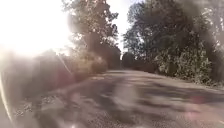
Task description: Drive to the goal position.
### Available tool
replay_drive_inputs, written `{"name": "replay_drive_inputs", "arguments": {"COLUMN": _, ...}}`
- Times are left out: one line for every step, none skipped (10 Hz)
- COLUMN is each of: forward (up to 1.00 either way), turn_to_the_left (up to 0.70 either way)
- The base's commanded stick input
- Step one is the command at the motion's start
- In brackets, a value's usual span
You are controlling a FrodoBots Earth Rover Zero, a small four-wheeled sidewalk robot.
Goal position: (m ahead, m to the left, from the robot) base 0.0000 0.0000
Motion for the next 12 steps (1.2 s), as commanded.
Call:
{"name": "replay_drive_inputs", "arguments": {"forward": 0.06, "turn_to_the_left": 0.0}}
{"name": "replay_drive_inputs", "arguments": {"forward": 0.06, "turn_to_the_left": 0.0}}
{"name": "replay_drive_inputs", "arguments": {"forward": 0.05, "turn_to_the_left": 0.0}}
{"name": "replay_drive_inputs", "arguments": {"forward": 0.05, "turn_to_the_left": 0.0}}
{"name": "replay_drive_inputs", "arguments": {"forward": 0.05, "turn_to_the_left": 0.0}}
{"name": "replay_drive_inputs", "arguments": {"forward": 0.05, "turn_to_the_left": 0.0}}
{"name": "replay_drive_inputs", "arguments": {"forward": 0.06, "turn_to_the_left": 0.0}}
{"name": "replay_drive_inputs", "arguments": {"forward": 0.05, "turn_to_the_left": 0.0}}
{"name": "replay_drive_inputs", "arguments": {"forward": 0.05, "turn_to_the_left": 0.0}}
{"name": "replay_drive_inputs", "arguments": {"forward": 0.05, "turn_to_the_left": 0.0}}
{"name": "replay_drive_inputs", "arguments": {"forward": 0.06, "turn_to_the_left": 0.0}}
{"name": "replay_drive_inputs", "arguments": {"forward": 0.06, "turn_to_the_left": 0.0}}
